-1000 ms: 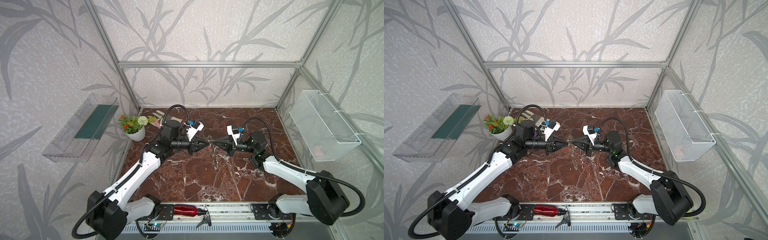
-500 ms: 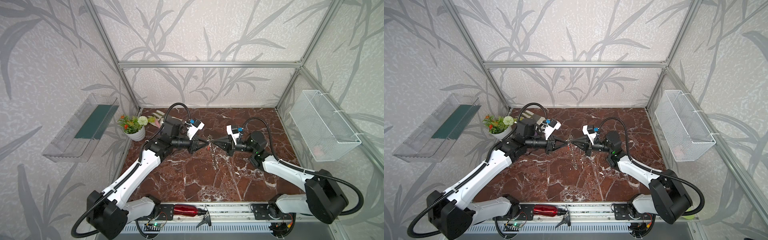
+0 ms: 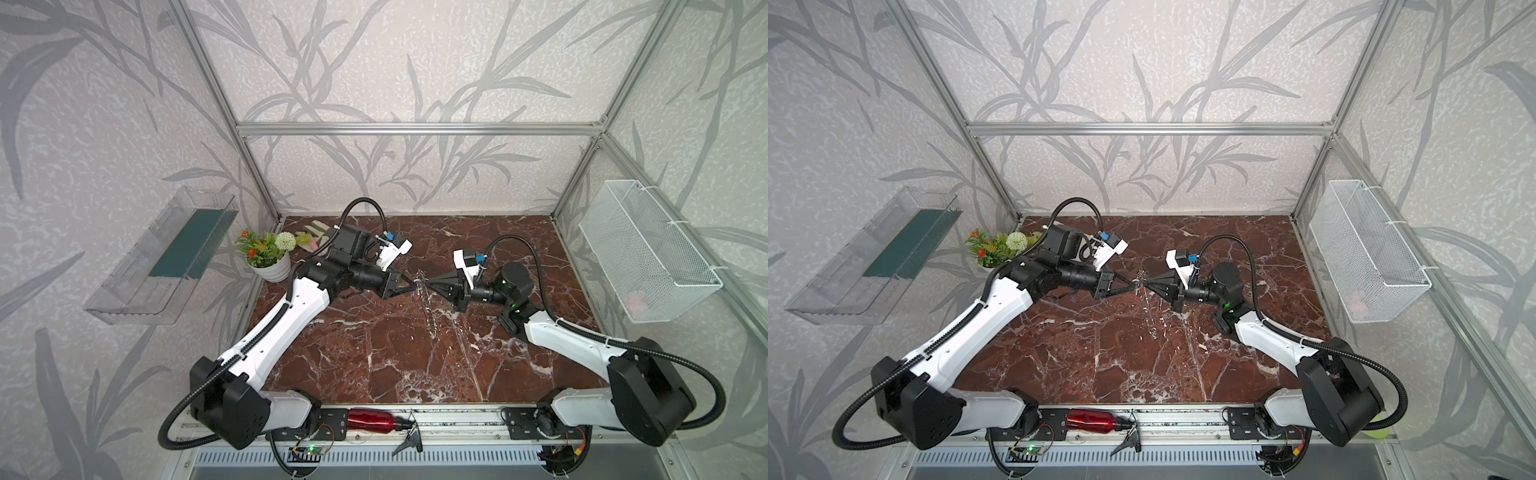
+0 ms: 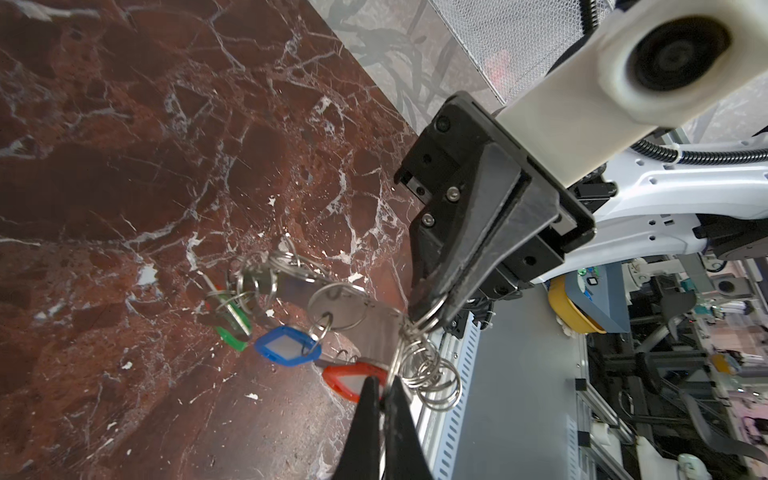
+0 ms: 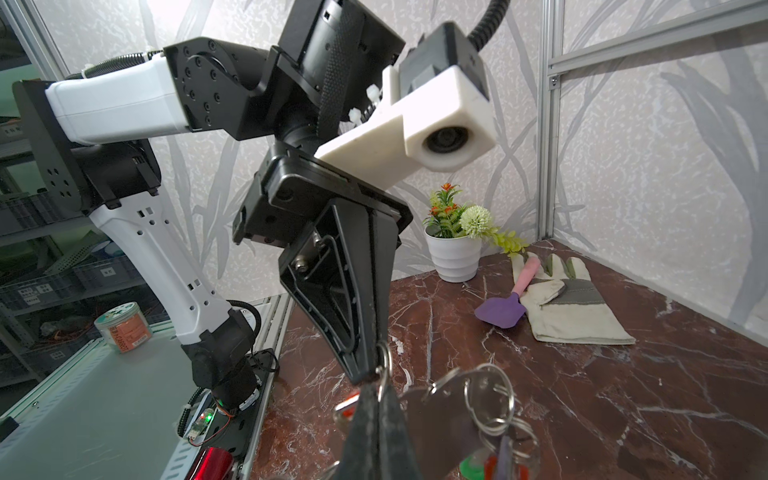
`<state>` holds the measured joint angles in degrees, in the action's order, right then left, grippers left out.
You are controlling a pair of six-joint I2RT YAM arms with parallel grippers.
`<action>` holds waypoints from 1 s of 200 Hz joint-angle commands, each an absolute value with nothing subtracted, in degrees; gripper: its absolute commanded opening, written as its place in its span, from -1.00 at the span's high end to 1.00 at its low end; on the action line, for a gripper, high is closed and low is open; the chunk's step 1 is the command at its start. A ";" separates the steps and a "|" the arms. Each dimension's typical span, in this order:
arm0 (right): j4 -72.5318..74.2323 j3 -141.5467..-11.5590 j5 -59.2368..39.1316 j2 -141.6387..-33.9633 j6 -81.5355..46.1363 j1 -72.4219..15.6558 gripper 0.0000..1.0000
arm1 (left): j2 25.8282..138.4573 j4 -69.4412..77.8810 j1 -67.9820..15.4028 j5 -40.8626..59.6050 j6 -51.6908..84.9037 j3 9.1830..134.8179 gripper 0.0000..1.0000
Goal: Put the keys on the keyring
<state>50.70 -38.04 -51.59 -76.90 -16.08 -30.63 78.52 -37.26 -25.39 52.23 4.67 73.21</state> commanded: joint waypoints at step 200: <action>60.64 -38.59 -53.53 -76.90 -17.53 -31.89 1.00 | 78.54 -32.52 -20.75 52.51 10.68 66.34 0.26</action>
